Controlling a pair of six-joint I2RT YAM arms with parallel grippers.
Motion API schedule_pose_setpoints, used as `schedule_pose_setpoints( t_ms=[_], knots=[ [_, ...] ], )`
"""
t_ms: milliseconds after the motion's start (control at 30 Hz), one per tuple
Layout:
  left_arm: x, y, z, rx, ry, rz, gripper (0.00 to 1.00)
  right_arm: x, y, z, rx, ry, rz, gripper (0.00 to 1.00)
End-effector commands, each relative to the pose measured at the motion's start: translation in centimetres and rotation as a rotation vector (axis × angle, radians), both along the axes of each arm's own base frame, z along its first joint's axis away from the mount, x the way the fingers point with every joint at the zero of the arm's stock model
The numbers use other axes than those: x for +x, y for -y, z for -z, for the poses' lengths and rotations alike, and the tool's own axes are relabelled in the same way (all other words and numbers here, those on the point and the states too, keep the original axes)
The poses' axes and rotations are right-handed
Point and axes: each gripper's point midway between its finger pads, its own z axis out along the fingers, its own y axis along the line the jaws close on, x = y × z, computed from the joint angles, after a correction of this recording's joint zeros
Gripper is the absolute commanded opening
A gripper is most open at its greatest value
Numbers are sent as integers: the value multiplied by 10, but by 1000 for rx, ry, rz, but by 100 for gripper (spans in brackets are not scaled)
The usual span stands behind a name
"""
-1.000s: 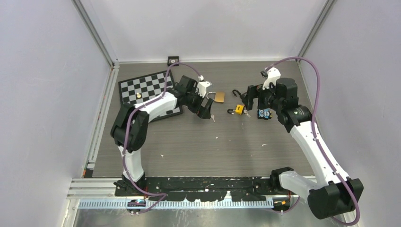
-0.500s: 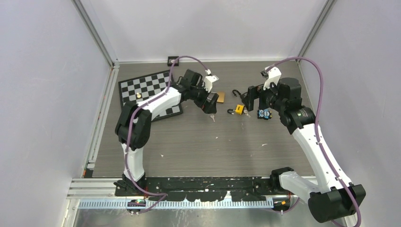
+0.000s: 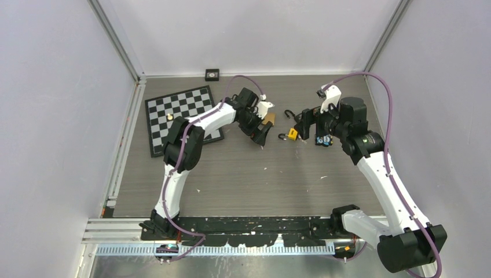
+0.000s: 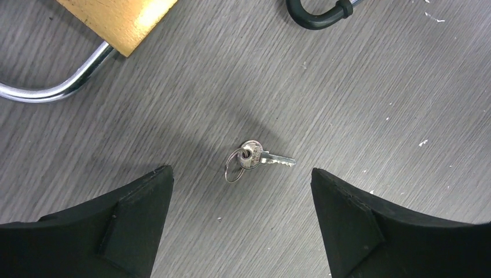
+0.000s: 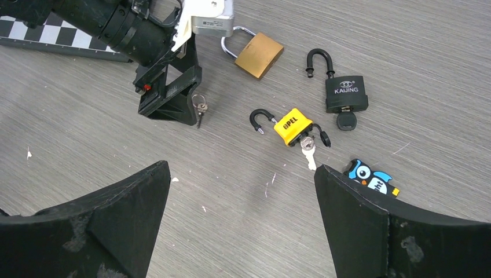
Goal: Unlock with the key
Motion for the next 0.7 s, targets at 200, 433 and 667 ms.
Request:
schedule_pose_setpoints(
  t_ms=[200,433,667],
  knots=[
    [2,4,-6,13,-41,7,75,1,-4,-4,7,21,-33,100],
    [3,7,-5,15,-71,-2,61,0,-5,-4,8,19,-42,100],
    [3,6,-3,29,-92,-11,50,-1,-6,-3,9,14,-46,100]
  ],
)
